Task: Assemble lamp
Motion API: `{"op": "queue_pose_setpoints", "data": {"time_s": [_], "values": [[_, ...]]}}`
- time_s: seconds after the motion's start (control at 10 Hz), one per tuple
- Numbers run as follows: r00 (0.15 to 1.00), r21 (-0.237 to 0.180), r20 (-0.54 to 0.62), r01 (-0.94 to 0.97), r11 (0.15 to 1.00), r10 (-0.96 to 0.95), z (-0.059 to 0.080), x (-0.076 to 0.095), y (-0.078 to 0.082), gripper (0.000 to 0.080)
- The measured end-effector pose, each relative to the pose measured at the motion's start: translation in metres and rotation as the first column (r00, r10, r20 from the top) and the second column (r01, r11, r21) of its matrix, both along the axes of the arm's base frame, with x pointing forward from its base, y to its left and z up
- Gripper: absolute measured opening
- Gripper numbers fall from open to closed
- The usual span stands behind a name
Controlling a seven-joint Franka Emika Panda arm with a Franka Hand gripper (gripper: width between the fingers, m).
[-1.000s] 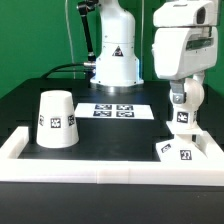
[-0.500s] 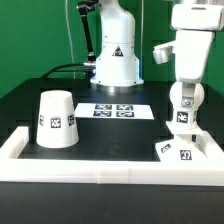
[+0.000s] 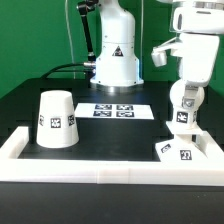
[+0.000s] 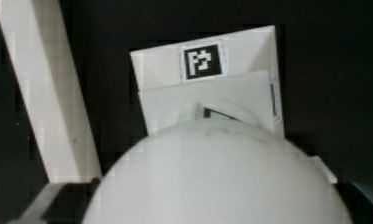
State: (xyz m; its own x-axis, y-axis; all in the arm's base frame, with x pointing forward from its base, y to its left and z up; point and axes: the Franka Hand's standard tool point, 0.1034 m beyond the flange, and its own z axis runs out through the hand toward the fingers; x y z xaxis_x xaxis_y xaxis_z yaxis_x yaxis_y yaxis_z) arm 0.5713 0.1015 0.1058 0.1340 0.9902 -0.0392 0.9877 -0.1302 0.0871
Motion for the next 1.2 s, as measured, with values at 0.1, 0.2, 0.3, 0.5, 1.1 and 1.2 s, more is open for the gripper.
{"op": "queue_pose_setpoints", "data": {"time_s": [0.1, 0.2, 0.3, 0.5, 1.1, 1.2], "values": [[1.000, 0.000, 0.000, 0.001, 1.000, -0.001, 0.0000, 0.0000, 0.0000, 0.0574], [1.000, 0.002, 0.001, 0.024, 1.000, -0.024, -0.0001, 0.0000, -0.0007, 0.0575], [0.999, 0.003, 0.002, 0.044, 0.999, -0.044, -0.0001, 0.0003, -0.0020, 0.0575], [0.981, 0.018, 0.007, 0.194, 0.981, -0.194, -0.0001, 0.0004, -0.0028, 0.0575], [0.736, 0.064, 0.006, 0.675, 0.735, -0.677, 0.0002, 0.0000, -0.0023, 0.0576], [0.683, 0.071, 0.005, 0.728, 0.682, -0.730, 0.0002, 0.0000, -0.0021, 0.0576]]}}
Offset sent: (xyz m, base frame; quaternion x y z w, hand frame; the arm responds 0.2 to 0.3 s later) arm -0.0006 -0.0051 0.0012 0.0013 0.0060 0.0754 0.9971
